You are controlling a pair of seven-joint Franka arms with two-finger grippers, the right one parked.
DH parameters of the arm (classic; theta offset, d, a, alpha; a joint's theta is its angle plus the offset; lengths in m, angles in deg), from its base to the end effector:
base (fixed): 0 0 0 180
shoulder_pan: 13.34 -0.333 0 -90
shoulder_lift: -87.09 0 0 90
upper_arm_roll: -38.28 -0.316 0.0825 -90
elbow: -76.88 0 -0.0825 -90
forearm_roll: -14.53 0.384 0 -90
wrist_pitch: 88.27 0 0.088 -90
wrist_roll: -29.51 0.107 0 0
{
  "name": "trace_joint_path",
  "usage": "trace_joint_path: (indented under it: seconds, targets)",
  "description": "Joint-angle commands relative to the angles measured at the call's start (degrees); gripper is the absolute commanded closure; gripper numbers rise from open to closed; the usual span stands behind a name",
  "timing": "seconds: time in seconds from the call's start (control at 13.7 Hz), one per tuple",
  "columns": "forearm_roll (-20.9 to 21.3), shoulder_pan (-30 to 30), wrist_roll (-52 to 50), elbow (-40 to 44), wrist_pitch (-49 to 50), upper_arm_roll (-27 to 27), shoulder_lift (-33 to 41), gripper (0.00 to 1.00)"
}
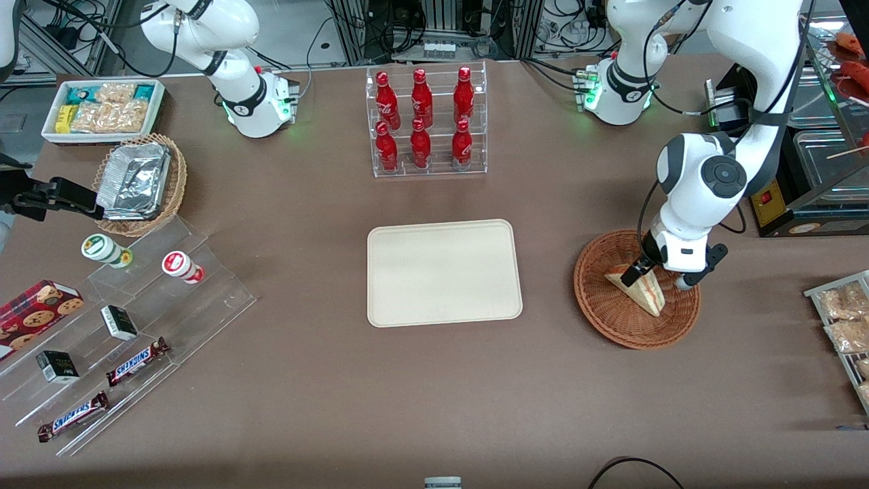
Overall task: Place sandwich from basket to tray
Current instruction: 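Lower the open left gripper over the wrapped sandwich in the basket, then close the left gripper on the sandwich and lift it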
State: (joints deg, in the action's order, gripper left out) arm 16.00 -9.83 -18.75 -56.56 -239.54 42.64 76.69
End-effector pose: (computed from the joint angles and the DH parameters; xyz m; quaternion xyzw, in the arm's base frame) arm 0.5274 -0.0737 0.2731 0.9399 0.3353 0.0575 0.0306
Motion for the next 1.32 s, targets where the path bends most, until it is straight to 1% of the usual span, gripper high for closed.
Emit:
trace_joint_path:
  seconds: [0.0, 0.07, 0.22, 0.29, 0.37, 0.66, 0.8, 0.88, 0.95, 1.02, 1.1, 1.24]
  targets:
    - [1.17, 0.19, -1.75, -0.23, -2.88, -0.49, -1.55, 0.0]
    - [1.17, 0.19, -1.75, -0.23, -2.89, -0.58, -2.08, 0.15]
    - [1.09, -0.08, -1.75, -0.06, -3.15, -0.75, -2.43, 0.62]
    - [1.08, -0.08, -1.75, 0.12, -3.15, -0.75, -2.61, 0.88]
    - [1.08, -0.08, -1.84, 0.21, -3.15, -0.75, -2.7, 1.0]
    - [1.17, -0.08, -2.11, 0.29, -2.98, -0.84, -1.91, 1.0]
    - [1.26, 0.01, -1.84, 0.38, -1.75, -0.84, 0.28, 1.0]
    - [1.52, 0.1, -1.75, 0.64, 0.6, -0.76, 1.86, 1.0]
    - [2.65, 0.1, -1.67, 1.43, 3.85, -0.75, 3.44, 1.0]
    - [4.23, 0.1, -1.67, 3.09, 9.19, -0.67, 5.37, 1.0]
    - [4.86, 0.45, -1.67, 5.89, 15.5, -0.41, 6.52, 1.0]
    - [4.86, 2.2, -1.58, 14.05, 28.86, 0.82, 6.71, 1.0]
